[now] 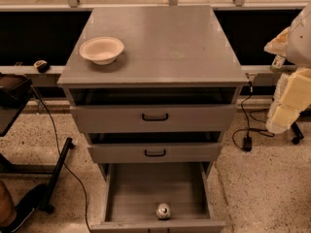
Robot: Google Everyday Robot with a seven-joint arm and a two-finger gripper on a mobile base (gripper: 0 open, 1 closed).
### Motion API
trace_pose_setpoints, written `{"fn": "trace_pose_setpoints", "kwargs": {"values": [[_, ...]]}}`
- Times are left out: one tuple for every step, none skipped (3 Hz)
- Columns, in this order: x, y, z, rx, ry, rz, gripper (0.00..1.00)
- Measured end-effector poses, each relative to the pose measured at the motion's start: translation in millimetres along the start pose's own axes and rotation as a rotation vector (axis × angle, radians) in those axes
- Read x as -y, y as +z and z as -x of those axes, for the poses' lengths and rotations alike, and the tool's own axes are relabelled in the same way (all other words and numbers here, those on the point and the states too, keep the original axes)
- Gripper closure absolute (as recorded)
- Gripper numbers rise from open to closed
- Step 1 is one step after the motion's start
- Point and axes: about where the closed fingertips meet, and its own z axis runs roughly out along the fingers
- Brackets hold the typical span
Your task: Pick 7up can from bottom drawer and place on counter
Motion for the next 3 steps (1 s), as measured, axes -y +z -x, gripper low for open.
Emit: {"fn": "trace_pose_setpoints", "kwargs": {"values": [[0,0,0,0.000,0.000,0.000,0.00],[-8,13,-13,0.051,0.019,-0.011,0.00],[-15,20,-26,0.085,-0.015,-0.042,0.00]]}}
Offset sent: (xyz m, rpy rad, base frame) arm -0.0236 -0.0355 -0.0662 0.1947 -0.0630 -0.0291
